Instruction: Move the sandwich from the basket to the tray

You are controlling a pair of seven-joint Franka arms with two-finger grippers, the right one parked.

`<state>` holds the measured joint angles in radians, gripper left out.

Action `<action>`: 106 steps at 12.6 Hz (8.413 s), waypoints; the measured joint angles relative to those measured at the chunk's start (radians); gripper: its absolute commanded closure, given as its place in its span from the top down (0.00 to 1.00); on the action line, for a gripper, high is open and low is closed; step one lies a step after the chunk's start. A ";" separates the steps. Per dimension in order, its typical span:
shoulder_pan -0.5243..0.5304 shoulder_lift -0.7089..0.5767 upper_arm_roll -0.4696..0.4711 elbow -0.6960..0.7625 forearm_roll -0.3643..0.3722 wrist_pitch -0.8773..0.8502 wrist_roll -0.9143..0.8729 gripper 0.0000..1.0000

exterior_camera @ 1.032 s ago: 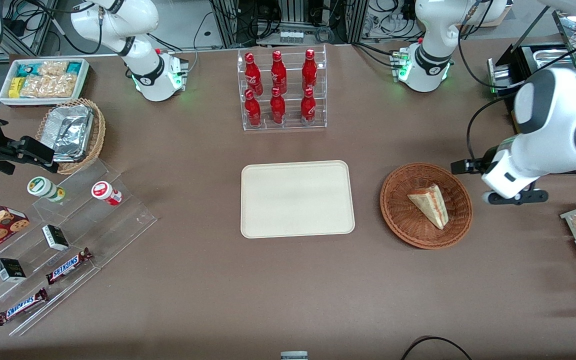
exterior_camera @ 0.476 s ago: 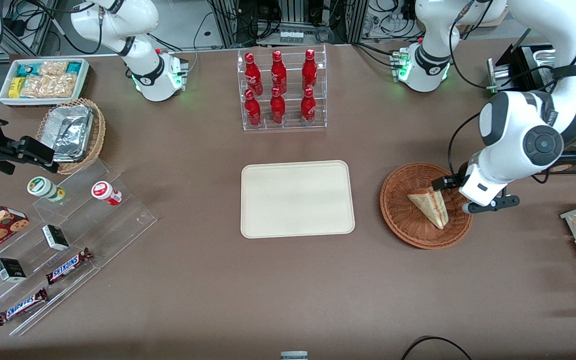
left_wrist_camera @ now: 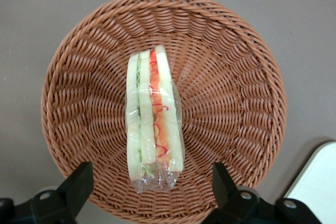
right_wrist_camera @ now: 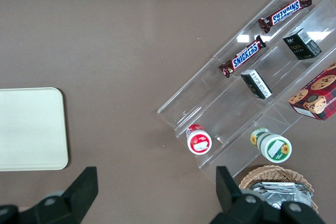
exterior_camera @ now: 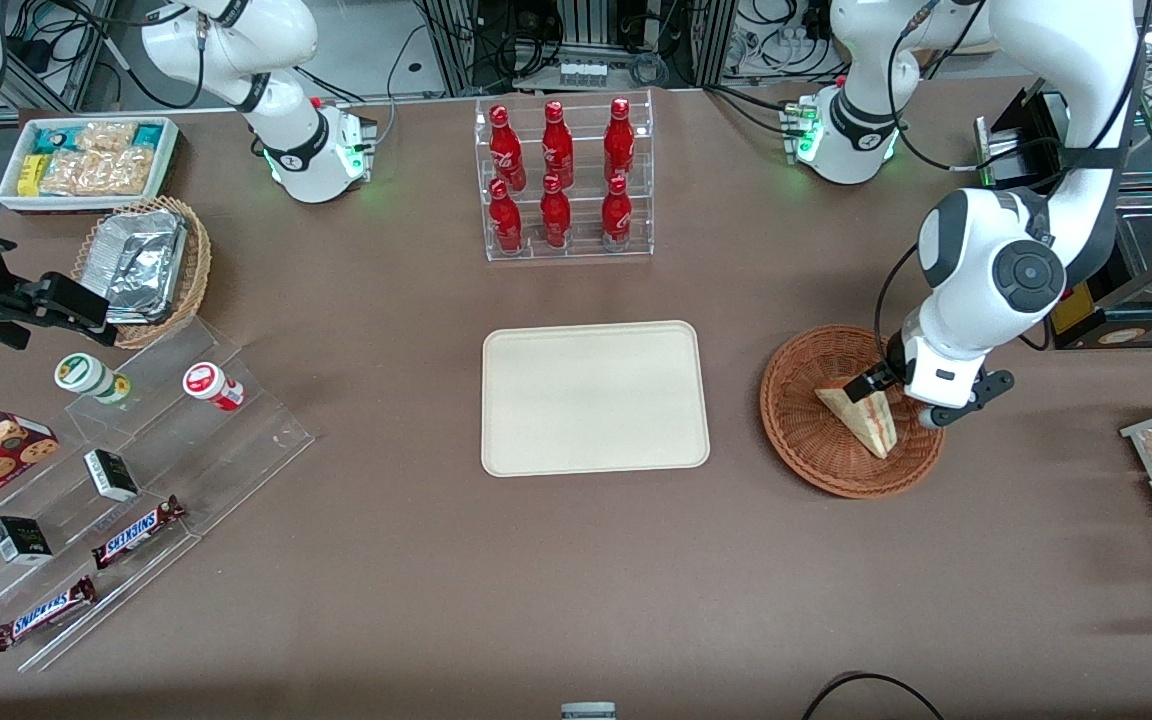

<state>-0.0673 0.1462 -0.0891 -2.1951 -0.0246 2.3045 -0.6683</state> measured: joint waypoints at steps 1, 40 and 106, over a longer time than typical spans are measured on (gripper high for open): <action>0.000 0.000 0.000 -0.001 0.000 0.000 -0.057 1.00; -0.026 0.372 -0.430 0.528 0.183 -0.356 -0.234 0.13; 0.120 -0.086 -0.035 0.635 0.093 -1.042 0.550 1.00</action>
<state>0.0522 0.0601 -0.1240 -1.5597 0.0680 1.2627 -0.1181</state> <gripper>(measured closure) 0.000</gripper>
